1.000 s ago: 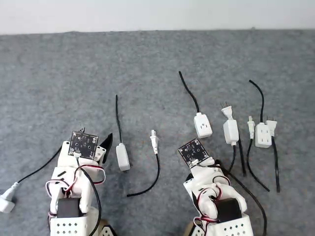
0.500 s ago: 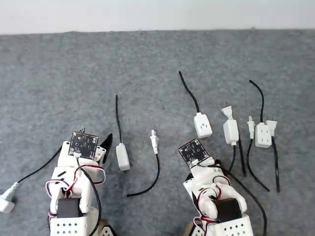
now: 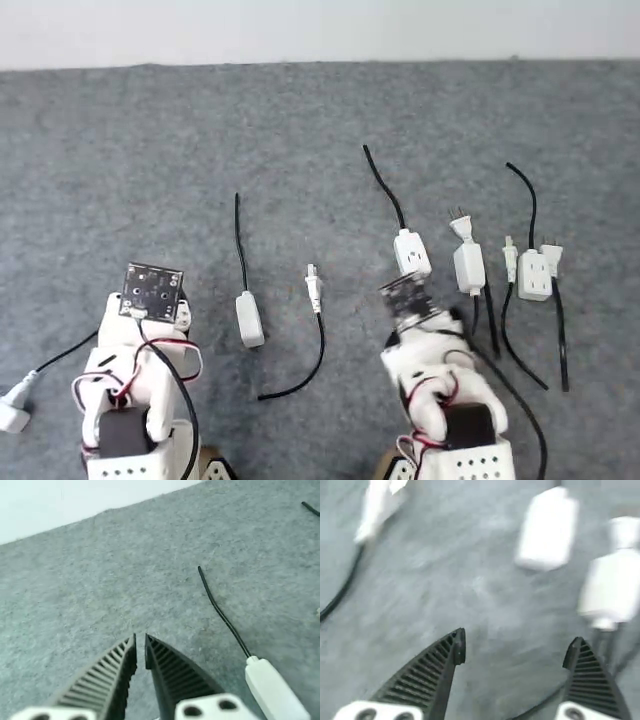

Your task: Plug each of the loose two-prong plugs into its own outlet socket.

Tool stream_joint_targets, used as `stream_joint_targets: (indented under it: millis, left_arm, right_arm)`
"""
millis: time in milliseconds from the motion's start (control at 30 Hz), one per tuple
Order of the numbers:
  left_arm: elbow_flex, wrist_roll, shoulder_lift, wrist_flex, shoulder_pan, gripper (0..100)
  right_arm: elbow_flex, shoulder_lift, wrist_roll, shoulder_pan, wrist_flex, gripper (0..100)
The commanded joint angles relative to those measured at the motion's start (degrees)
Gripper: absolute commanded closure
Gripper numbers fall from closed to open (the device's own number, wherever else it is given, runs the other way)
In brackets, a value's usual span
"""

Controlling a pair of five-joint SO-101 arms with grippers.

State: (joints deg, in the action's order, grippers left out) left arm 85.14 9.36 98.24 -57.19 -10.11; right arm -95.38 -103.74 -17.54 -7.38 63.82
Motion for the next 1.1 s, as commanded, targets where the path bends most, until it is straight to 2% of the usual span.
stream_joint_targets:
  millis: [0,100,200,333,400,500,700,867,1067]
  left_arm:
    - [-7.25,-0.44,-0.18,-2.55,-0.26,97]
    - [-12.35,-0.35,-0.26,-4.66,-0.26,97]
    - [-16.48,-0.26,-0.62,-6.59,-0.18,97]
    - [-18.59,3.34,-0.79,-6.33,0.09,97]
    - [-19.74,3.43,-0.88,-6.33,0.09,97]
    - [-22.02,3.43,-4.22,-6.15,0.09,95]
    - [-29.14,3.34,-25.14,-1.67,0.09,83]
    - [-36.35,1.41,-41.67,-2.11,0.00,81]
    - [-39.08,-2.29,-53.98,-2.02,0.62,81]
  right_arm:
    - [-0.26,-0.31,0.09,10.15,-7.08,68.7]
    - [2.81,-0.31,0.09,15.78,-9.80,68.7]
    - [7.91,-0.31,0.35,18.77,-5.67,68.7]
    - [18.64,-0.31,0.18,18.33,5.76,68.7]
    - [24.53,-0.22,0.35,15.78,10.42,68.7]
    - [29.71,2.15,0.18,12.44,12.62,68.7]
    - [40.00,22.11,0.09,10.59,10.33,68.6]
    - [58.29,42.51,0.97,9.36,18.24,68.7]
    - [72.88,62.73,9.41,-2.68,30.99,68.7]
